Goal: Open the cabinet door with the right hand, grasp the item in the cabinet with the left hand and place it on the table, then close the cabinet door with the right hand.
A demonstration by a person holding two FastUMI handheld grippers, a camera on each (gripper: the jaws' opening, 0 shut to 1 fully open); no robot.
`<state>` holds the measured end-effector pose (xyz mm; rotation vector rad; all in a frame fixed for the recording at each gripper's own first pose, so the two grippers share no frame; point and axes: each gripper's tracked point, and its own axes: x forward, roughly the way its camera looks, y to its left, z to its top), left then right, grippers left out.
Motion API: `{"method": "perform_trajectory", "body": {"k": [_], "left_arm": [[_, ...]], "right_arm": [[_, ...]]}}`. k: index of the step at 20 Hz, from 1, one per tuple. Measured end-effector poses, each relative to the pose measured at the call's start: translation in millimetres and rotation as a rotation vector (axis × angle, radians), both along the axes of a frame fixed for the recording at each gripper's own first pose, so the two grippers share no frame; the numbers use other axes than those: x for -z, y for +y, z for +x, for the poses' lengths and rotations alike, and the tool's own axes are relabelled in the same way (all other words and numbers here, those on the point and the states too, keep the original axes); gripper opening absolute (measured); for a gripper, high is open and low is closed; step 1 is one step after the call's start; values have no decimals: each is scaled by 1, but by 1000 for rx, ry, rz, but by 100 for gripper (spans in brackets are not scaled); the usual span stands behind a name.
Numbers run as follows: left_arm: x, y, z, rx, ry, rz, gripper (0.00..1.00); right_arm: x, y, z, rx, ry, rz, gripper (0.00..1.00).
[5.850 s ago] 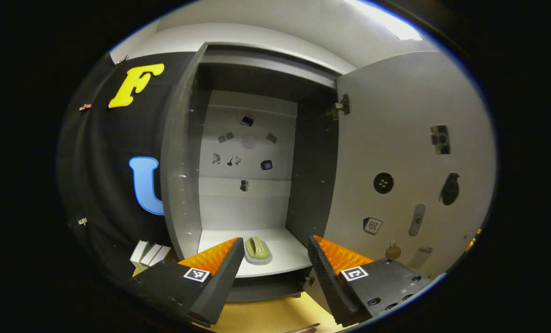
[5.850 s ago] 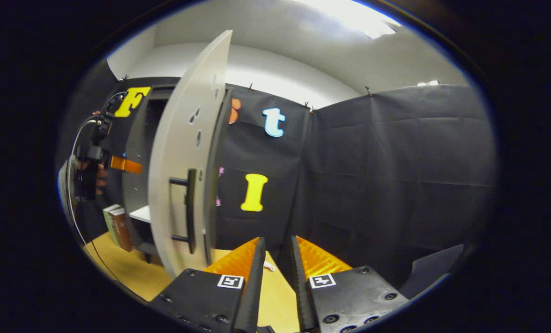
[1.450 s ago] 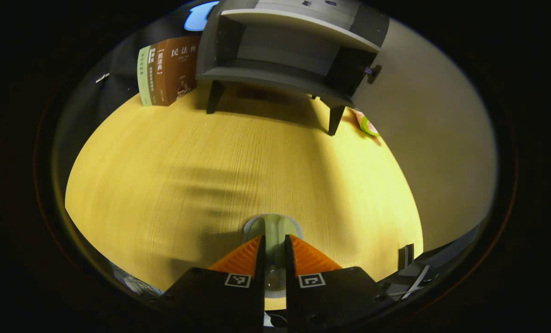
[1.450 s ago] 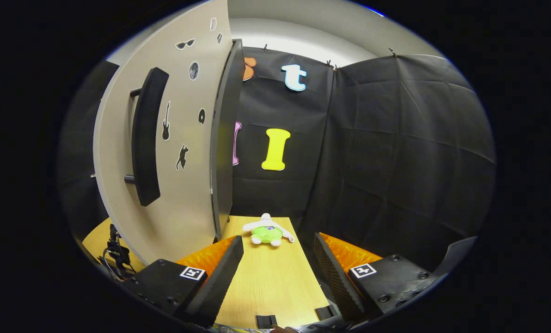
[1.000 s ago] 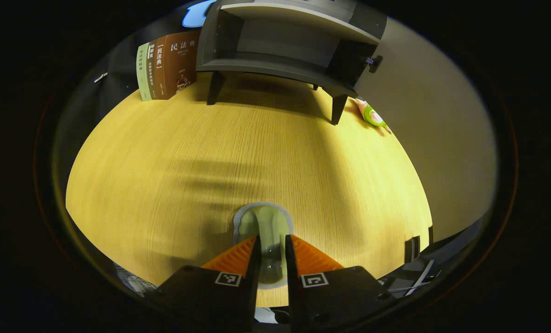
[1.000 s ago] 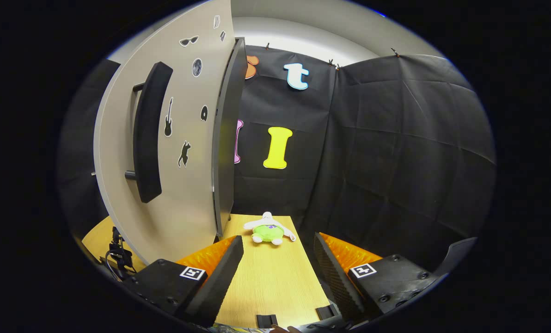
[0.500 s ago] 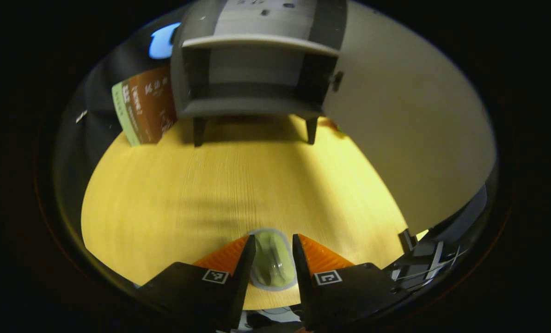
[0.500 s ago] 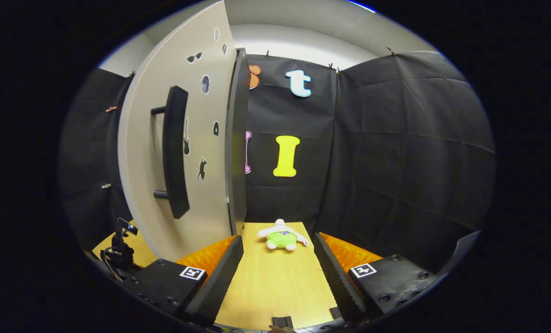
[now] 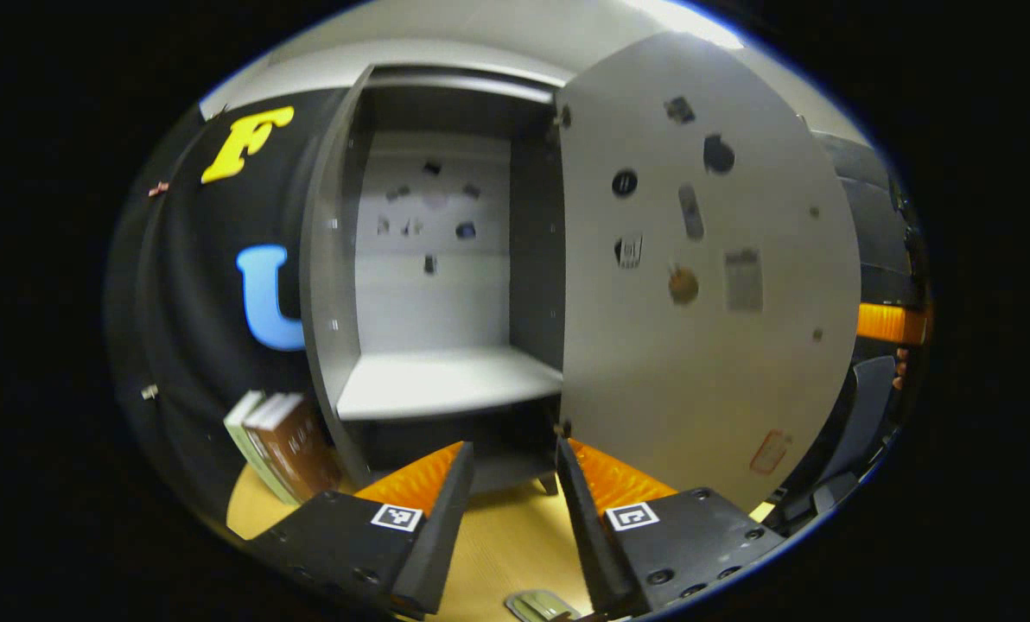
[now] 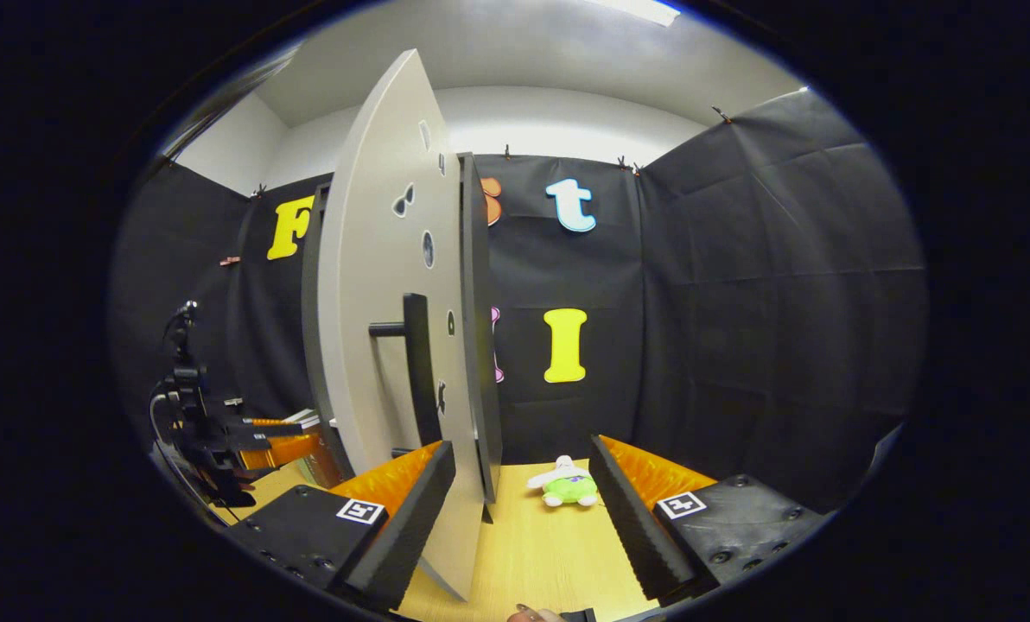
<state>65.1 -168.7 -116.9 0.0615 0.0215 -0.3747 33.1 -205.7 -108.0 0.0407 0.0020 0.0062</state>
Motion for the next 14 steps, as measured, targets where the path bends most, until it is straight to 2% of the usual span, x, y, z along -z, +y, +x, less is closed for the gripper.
{"method": "perform_trajectory", "body": {"k": [3,7,11,14], "left_arm": [[-43,1,-7,31,-96,-4,83],[-77,-11,-25,112,-167,-72,100],[-98,-9,-41,174,-178,-150,99],[-100,10,-44,153,-177,-147,97]], "right_arm": [[-7,17,-3,-38,-18,-7,99],[-5,26,1,-59,-15,-17,99],[-3,37,8,-90,-4,-25,95],[-1,52,10,-119,6,-15,95]]}}
